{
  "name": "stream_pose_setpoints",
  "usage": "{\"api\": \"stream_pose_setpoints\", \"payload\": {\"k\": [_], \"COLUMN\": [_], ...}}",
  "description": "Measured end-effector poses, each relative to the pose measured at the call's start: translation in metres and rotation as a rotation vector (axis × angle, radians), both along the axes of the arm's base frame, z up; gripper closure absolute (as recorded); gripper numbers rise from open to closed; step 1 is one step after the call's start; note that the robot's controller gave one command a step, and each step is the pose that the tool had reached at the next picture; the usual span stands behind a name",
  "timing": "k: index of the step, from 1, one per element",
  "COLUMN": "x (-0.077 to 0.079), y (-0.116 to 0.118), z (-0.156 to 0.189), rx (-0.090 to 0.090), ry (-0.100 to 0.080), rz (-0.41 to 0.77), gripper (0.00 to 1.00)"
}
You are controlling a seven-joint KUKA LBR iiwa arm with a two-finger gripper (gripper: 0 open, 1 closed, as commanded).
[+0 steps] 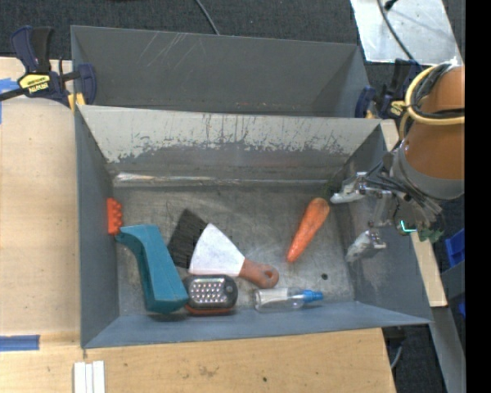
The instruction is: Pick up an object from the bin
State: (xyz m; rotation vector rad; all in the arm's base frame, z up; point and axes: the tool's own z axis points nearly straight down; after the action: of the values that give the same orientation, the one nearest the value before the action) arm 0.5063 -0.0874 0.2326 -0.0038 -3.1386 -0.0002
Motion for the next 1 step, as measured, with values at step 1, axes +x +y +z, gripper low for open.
{"api": "stream_pose_setpoints", "payload": {"k": [1], "x": [0.0015], "y": [0.0002], "z": [0.0029], "rx": [-0.001], "ry": [-0.007], "rz": [0.002], "gripper": [0.00]}}
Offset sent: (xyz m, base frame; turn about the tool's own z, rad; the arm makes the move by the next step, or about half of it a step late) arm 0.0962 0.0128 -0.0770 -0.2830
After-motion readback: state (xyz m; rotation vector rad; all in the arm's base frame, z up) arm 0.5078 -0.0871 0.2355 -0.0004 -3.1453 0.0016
